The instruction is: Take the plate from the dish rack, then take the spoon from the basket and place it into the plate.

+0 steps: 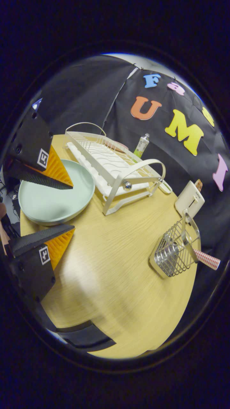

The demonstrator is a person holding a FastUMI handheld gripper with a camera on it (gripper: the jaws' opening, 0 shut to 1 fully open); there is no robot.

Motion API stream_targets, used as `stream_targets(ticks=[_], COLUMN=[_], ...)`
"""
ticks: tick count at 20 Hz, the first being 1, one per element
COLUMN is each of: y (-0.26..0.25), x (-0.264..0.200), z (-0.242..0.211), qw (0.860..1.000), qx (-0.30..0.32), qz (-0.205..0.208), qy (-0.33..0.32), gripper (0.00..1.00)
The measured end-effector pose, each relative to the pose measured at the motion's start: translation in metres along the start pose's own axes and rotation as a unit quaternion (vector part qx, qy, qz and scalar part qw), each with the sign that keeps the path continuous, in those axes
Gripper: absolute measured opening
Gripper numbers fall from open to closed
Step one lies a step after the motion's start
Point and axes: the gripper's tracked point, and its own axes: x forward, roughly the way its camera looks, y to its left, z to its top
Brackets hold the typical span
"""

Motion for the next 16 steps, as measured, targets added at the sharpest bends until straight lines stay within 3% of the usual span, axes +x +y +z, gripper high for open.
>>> stream_targets(ticks=[4, 6, 8, 10, 12, 16], y=[0.005, 0.003, -0.006, -0.022, -0.037, -0.069], x=[-0.026, -0.049, -0.077, -0.106, -0.126, -0.135], z=[0.018, 0.034, 0.061, 0.088, 0.107, 0.138], qw=[0.996, 0.986, 0.965, 0.936, 0.911, 0.883], qx=[-0.072, -0.124, -0.183, -0.231, -0.262, -0.295], qz=[0.003, -0.004, -0.026, -0.06, -0.084, -0.112], qy=[-0.058, -0.107, -0.184, -0.26, -0.307, -0.348], gripper=[0.81, 0.86, 0.88, 0.97, 1.0, 1.0])
